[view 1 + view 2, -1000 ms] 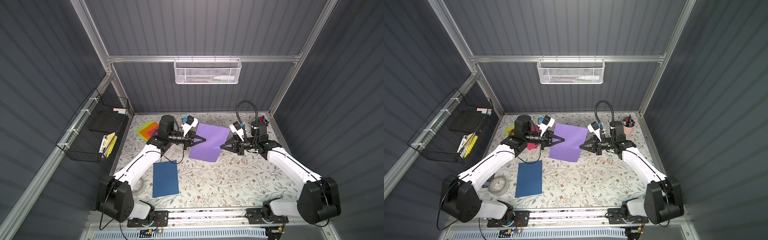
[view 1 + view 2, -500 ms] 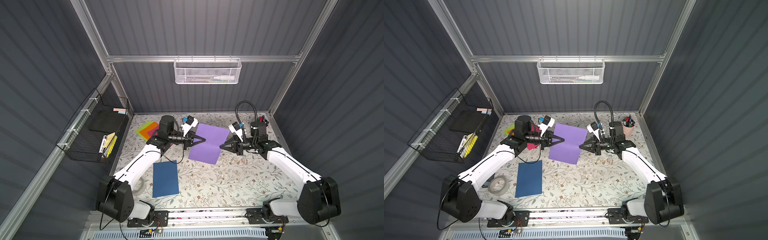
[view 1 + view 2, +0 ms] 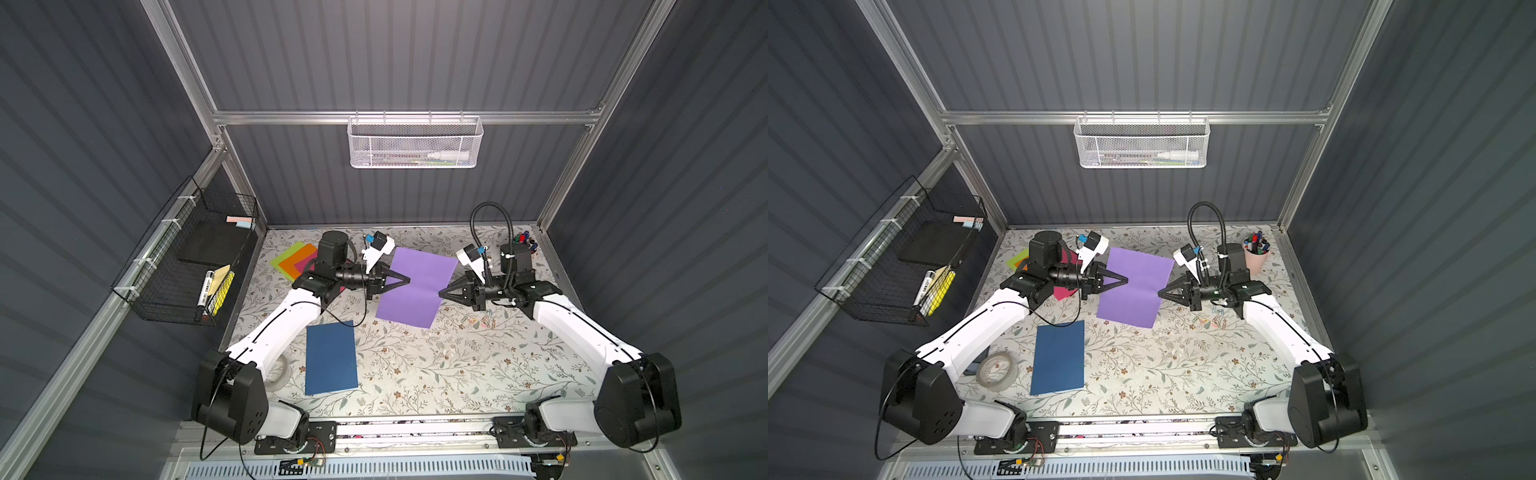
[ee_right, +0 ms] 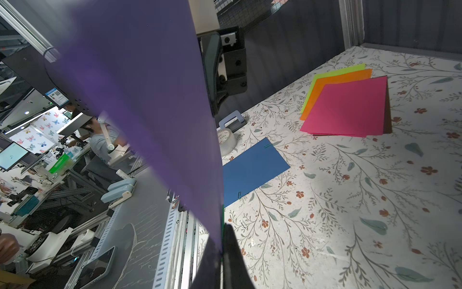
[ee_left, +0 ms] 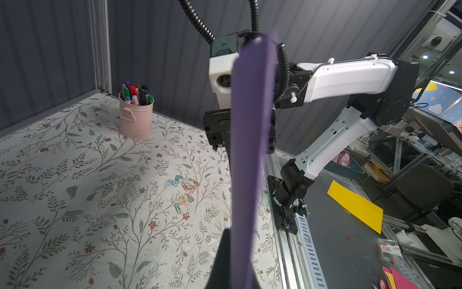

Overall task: Unclip the paperclips from the documents
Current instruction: Remove the paper clip from the document, then place the paper clip at the center of the board.

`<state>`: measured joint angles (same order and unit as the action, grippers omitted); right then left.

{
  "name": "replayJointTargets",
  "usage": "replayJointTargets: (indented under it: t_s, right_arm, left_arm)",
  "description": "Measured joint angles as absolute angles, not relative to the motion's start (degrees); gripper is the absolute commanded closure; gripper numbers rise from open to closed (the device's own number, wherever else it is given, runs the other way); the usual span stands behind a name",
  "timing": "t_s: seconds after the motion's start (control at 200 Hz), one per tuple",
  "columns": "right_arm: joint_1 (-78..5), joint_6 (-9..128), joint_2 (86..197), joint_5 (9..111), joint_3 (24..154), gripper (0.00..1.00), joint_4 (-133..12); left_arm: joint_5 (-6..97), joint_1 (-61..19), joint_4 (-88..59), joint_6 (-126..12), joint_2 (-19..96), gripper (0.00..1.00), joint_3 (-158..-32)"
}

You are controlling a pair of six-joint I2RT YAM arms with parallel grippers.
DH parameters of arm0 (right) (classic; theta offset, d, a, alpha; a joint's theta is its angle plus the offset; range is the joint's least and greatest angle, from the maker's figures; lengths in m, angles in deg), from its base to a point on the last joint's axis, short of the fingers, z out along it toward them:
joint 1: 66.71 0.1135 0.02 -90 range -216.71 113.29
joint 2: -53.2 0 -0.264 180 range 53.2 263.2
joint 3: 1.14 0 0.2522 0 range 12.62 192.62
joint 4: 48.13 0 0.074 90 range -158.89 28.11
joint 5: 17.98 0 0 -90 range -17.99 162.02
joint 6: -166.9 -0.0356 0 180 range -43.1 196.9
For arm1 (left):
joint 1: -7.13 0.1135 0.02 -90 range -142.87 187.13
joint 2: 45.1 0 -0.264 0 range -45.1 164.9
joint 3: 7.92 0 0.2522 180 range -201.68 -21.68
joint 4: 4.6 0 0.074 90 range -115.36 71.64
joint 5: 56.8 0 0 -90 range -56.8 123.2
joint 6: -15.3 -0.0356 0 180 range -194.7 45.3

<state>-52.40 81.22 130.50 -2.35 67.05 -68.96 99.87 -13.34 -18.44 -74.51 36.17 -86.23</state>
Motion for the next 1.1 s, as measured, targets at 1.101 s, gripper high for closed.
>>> replayJointTargets:
  t_s: [1.101]
  right_arm:
    - [-55.1, 81.3, 132.5, -0.5, 68.0, 0.92, -71.0]
  left_arm:
    - [100.0, -10.1, -20.6, -76.5, 36.2, 1.00, -87.2]
